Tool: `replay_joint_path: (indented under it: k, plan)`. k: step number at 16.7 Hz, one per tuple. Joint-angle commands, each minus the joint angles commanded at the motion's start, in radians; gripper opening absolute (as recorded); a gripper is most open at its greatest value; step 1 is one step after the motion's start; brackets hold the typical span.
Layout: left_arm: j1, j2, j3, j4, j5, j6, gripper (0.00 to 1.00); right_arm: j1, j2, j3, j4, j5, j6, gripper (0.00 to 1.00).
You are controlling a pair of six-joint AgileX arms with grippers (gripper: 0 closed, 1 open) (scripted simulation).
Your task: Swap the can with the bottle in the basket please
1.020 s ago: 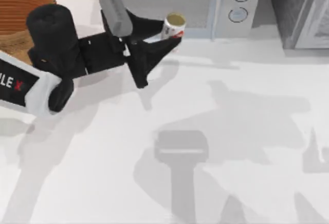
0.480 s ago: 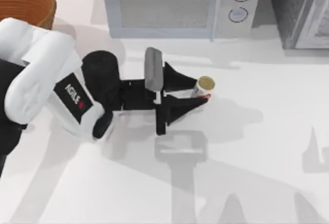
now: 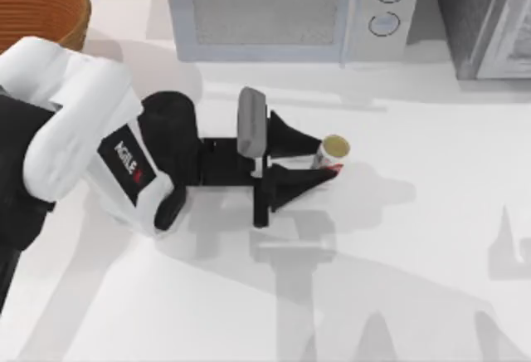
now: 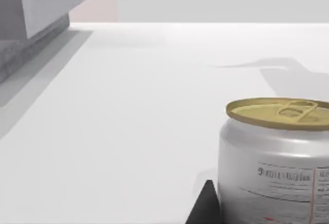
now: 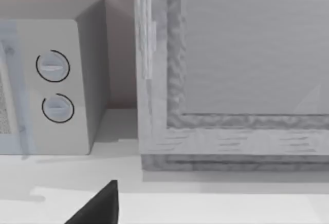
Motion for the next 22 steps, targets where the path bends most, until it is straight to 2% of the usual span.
replay_joint_path:
  k: [13, 22]
  plan:
    - [0.000, 0.000, 0.000, 0.000, 0.000, 0.000, 0.98, 0.000, 0.000, 0.000, 0.000, 0.000, 0.000, 1.00]
    - [0.004, 0.000, 0.000, 0.000, 0.000, 0.000, 1.00, 0.000, 0.000, 0.000, 0.000, 0.000, 0.000, 1.00]
